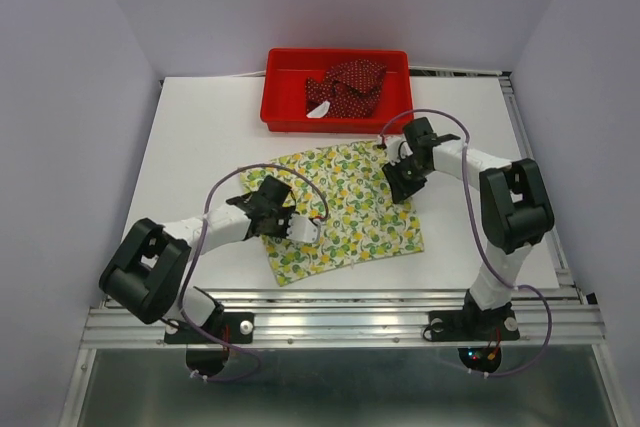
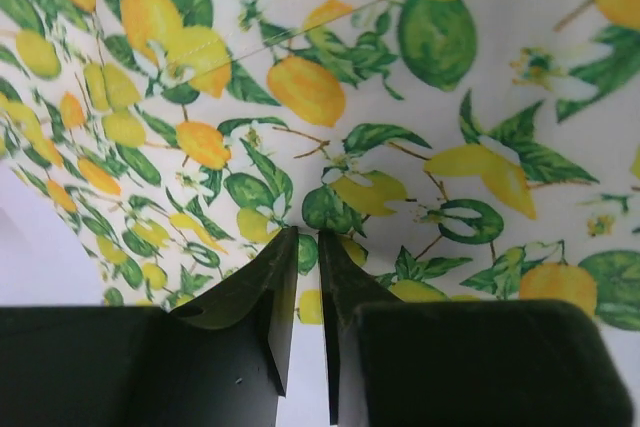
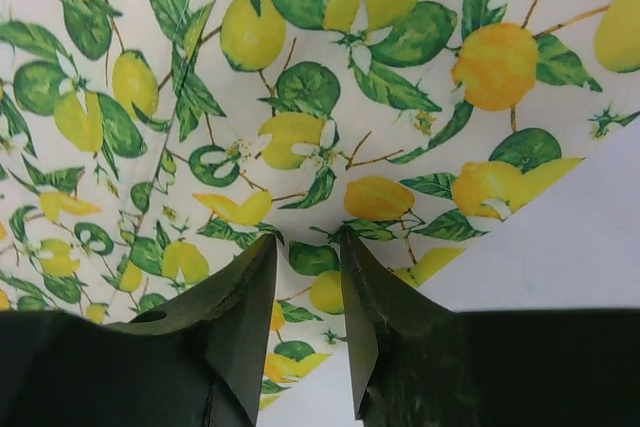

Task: Fold and stack the skirts
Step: Flatten the skirt out

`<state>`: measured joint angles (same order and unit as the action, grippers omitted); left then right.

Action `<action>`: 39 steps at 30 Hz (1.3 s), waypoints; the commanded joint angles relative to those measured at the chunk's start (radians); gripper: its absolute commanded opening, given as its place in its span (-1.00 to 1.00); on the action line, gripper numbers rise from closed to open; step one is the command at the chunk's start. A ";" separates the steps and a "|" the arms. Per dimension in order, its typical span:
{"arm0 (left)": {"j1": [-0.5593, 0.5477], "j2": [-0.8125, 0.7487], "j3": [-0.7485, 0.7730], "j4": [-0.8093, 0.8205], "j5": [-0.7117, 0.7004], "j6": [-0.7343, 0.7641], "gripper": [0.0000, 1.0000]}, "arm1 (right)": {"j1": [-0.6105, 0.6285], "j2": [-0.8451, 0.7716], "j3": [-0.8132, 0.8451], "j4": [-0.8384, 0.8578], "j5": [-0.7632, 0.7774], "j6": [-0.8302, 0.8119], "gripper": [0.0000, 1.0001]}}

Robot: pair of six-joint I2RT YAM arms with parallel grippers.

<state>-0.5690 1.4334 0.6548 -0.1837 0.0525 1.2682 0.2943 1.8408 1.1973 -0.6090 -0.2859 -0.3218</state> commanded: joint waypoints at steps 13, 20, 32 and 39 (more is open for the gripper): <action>-0.483 0.186 0.324 -0.223 0.293 -0.208 -0.49 | 0.065 0.213 0.260 0.077 0.177 -0.100 -0.22; -0.528 0.321 0.616 -0.270 0.414 -0.352 -0.33 | 0.143 0.290 0.357 0.087 0.119 -0.095 -0.22; -0.376 -0.052 0.537 -0.413 0.560 -0.461 -0.25 | 0.243 0.368 0.491 0.157 -0.010 0.003 -0.06; -0.065 -0.074 0.471 -0.441 0.530 -0.420 -0.34 | 0.233 0.136 0.445 0.075 0.037 0.015 0.15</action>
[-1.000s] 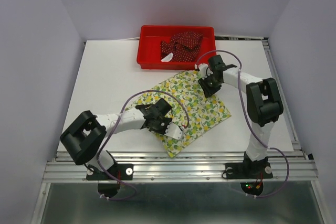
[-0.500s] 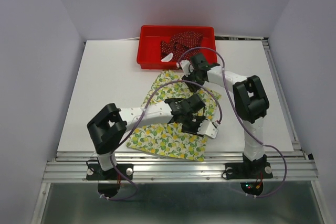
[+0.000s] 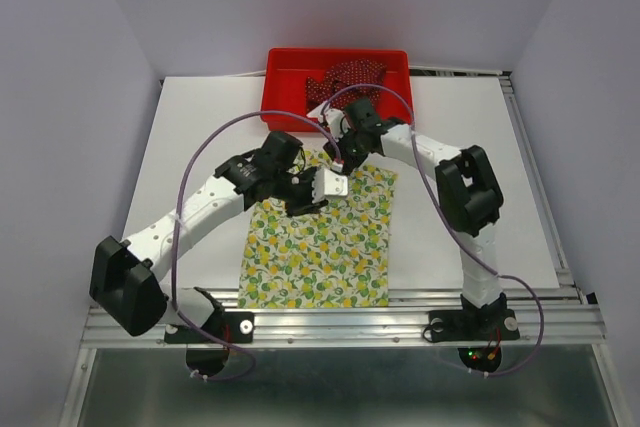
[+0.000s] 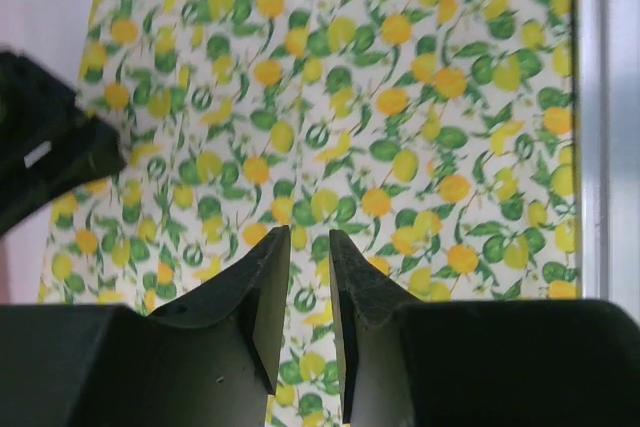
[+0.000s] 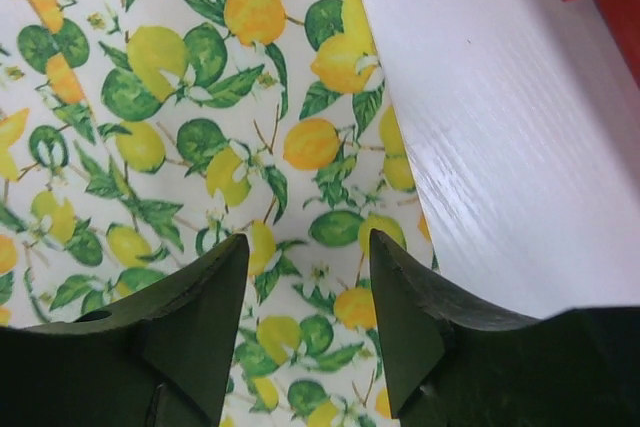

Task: Fold and stack the skirts
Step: Flatten the skirt out

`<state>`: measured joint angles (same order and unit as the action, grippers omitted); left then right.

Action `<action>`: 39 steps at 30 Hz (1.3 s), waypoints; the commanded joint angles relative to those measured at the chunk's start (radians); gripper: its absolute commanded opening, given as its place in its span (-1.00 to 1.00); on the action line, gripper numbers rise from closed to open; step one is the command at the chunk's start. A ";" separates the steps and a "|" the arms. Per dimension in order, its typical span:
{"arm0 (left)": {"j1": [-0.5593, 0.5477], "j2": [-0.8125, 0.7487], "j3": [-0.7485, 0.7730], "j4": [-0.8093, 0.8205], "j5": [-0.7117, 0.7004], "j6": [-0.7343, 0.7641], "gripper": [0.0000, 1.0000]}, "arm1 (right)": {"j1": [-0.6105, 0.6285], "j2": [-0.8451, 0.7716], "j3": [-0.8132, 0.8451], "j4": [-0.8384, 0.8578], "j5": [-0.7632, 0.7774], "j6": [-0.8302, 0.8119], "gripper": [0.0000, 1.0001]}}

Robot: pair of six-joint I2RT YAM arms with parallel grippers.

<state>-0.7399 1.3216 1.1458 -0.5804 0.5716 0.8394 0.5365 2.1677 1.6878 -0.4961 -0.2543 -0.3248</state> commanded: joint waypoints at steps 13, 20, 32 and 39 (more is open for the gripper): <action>0.401 0.373 0.302 -0.007 -0.044 0.135 -0.18 | -0.225 -0.166 -0.139 -0.093 -0.019 -0.111 0.02; 0.375 0.404 0.143 0.010 -0.125 0.259 -0.22 | -0.225 -0.166 -0.183 -0.122 -0.025 -0.157 0.01; 0.107 0.381 -0.167 0.104 -0.194 0.265 -0.33 | -0.225 -0.040 -0.157 -0.079 0.030 -0.207 -0.04; -0.071 0.424 -0.163 0.108 -0.104 0.172 -0.38 | -0.225 0.035 -0.044 -0.122 -0.022 -0.256 -0.23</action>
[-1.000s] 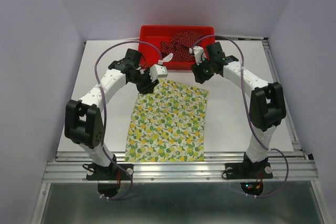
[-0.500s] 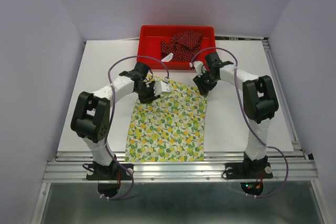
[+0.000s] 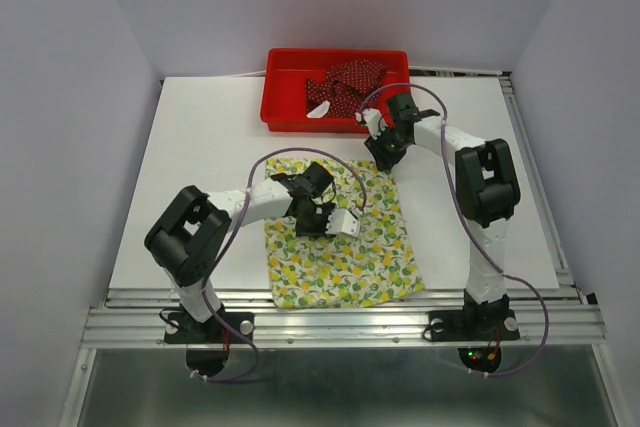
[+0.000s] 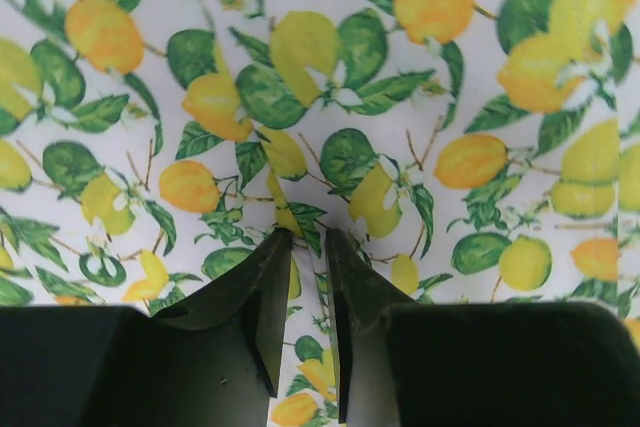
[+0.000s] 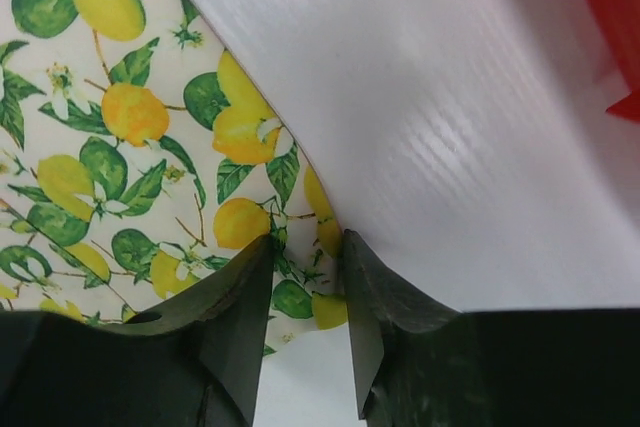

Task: Fold and stack the skirts
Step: Flatten the skirt out

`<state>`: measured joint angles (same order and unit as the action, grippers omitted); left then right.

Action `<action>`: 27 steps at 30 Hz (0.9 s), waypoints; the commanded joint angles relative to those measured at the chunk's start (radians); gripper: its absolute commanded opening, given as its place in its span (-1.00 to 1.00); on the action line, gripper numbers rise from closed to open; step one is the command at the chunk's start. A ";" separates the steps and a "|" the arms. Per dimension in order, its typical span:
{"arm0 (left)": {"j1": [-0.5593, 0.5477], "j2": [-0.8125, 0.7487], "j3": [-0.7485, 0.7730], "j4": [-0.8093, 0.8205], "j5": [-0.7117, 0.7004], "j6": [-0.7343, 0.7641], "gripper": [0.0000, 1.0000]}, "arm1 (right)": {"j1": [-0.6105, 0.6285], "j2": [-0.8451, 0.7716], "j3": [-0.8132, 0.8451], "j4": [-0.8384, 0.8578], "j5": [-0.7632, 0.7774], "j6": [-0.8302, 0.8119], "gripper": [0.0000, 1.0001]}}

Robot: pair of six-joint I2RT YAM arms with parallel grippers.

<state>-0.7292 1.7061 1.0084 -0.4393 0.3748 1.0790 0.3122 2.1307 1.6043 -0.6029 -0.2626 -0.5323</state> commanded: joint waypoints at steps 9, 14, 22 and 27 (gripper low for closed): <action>0.003 -0.029 0.148 -0.156 0.205 -0.133 -0.14 | -0.001 -0.017 -0.013 -0.070 -0.148 -0.135 -0.73; 0.249 -0.008 0.346 -0.266 0.272 -0.143 -0.12 | -0.001 -0.071 -0.043 -0.061 -0.184 -0.141 -0.99; 0.507 0.193 0.544 -0.249 0.227 -0.166 -0.11 | -0.001 -0.114 -0.040 -0.063 -0.190 -0.176 -0.99; 0.525 0.262 0.553 -0.240 0.188 -0.134 -0.11 | -0.001 -0.130 -0.055 -0.063 -0.184 -0.195 -0.99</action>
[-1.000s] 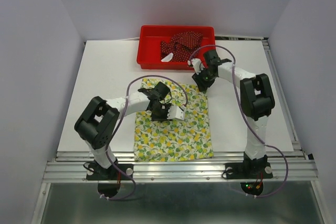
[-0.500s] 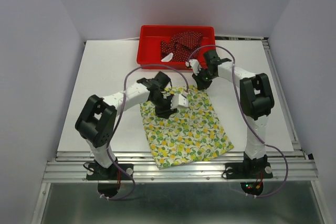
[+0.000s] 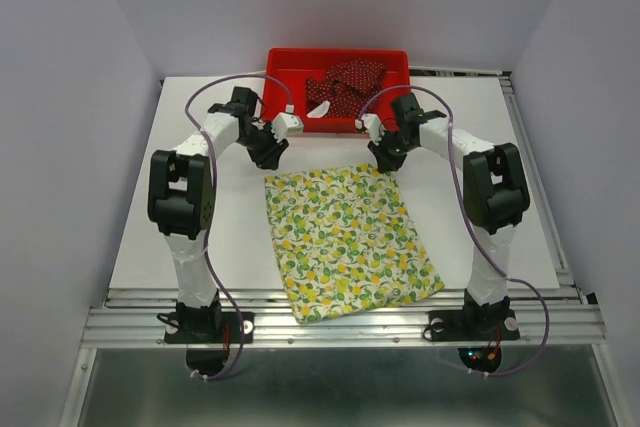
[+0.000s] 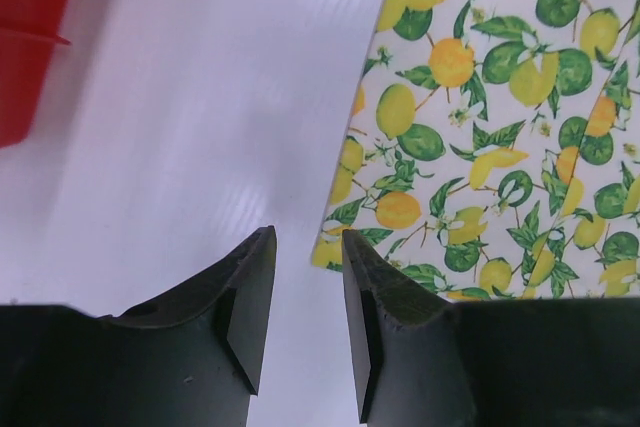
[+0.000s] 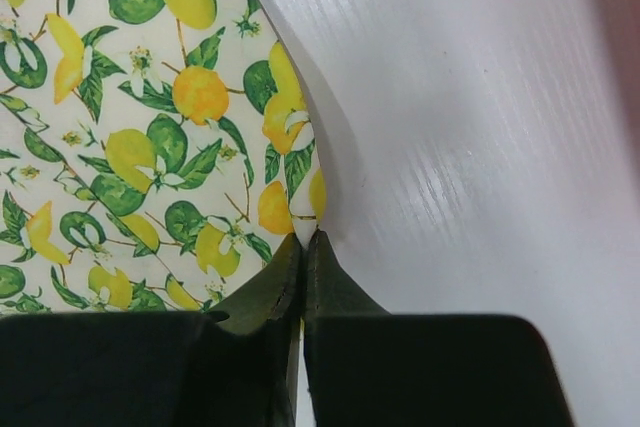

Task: Fold and stack the skirts
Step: Flatten the skirt out, then fold the skirt

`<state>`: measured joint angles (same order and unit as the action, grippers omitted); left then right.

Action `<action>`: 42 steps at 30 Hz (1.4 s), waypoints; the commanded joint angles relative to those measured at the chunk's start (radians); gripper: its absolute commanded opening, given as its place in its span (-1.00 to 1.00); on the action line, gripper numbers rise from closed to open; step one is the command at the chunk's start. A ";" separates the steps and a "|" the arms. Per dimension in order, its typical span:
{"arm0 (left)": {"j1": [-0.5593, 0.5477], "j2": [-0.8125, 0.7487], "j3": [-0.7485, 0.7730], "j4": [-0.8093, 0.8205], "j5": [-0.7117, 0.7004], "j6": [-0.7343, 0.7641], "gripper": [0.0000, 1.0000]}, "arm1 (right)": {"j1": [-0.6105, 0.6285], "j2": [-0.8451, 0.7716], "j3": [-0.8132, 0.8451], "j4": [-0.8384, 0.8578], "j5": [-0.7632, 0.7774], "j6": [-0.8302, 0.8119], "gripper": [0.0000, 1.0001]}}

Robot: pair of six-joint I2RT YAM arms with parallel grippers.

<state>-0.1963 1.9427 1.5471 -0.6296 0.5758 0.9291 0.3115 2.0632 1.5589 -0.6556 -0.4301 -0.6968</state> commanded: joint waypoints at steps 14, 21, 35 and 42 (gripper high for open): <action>-0.006 0.117 -0.070 0.009 -0.094 0.042 -0.14 | 0.000 -0.066 -0.014 -0.010 -0.013 -0.043 -0.99; -0.006 0.096 -0.166 0.014 -0.091 0.065 -0.12 | 0.000 -0.057 -0.013 -0.009 -0.004 -0.041 -0.99; 0.020 0.107 -0.078 -0.106 -0.058 0.111 -1.00 | 0.000 -0.048 -0.016 0.022 0.027 0.000 -0.99; 0.063 0.096 0.091 -0.081 -0.056 0.065 -1.00 | -0.049 -0.031 0.052 0.036 0.018 0.049 -0.99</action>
<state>-0.1650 2.0682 1.5494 -0.6727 0.5247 1.0103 0.3050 2.0487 1.5425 -0.6468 -0.4240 -0.6788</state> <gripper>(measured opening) 0.019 0.036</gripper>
